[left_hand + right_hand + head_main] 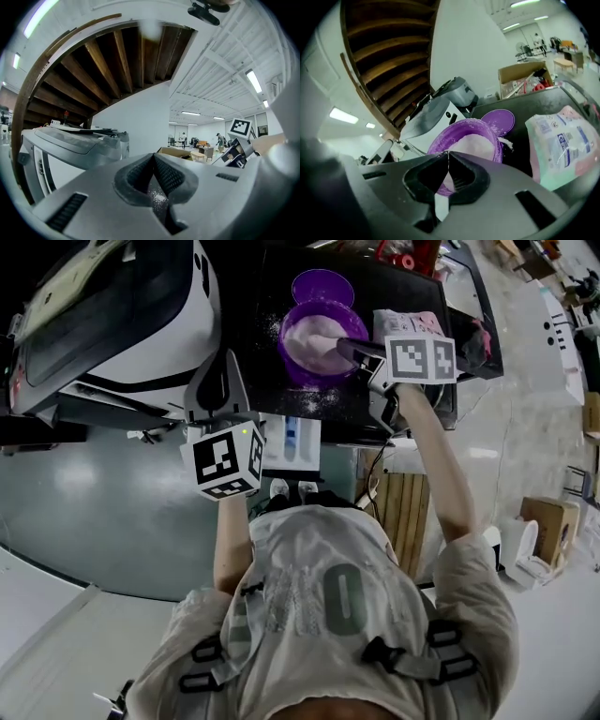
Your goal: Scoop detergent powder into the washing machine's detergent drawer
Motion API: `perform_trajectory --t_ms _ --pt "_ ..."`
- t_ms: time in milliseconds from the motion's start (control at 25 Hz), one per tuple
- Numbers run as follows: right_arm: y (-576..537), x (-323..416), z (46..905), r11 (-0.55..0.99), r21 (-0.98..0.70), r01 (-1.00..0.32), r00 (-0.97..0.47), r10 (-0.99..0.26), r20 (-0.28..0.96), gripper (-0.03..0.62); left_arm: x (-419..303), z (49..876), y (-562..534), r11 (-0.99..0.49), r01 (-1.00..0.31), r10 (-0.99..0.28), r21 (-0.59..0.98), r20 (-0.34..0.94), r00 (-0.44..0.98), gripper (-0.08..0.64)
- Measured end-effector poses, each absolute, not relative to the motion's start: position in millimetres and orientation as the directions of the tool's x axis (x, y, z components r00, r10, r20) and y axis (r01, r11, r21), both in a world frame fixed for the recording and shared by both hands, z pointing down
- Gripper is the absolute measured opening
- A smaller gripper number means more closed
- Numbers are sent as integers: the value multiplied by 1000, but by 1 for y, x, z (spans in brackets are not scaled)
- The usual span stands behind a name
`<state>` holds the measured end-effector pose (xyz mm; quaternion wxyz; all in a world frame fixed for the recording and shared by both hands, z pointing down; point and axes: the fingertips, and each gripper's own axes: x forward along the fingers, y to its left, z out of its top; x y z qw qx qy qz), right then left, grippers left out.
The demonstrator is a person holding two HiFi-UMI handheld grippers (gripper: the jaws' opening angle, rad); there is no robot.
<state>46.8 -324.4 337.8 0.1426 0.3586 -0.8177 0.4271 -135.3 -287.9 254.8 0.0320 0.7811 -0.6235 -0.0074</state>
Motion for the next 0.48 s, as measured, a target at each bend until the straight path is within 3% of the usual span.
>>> perform_trajectory --t_ms 240,480 --pt "-321 55 321 236 -807 -541 -738 -594 321 9 -128 240 -287 -233 -972 -972 25 6 234 20" --pt "-305 71 306 163 -933 -321 -669 -736 102 9 -109 233 -280 -269 -963 -963 -13 -10 269 20"
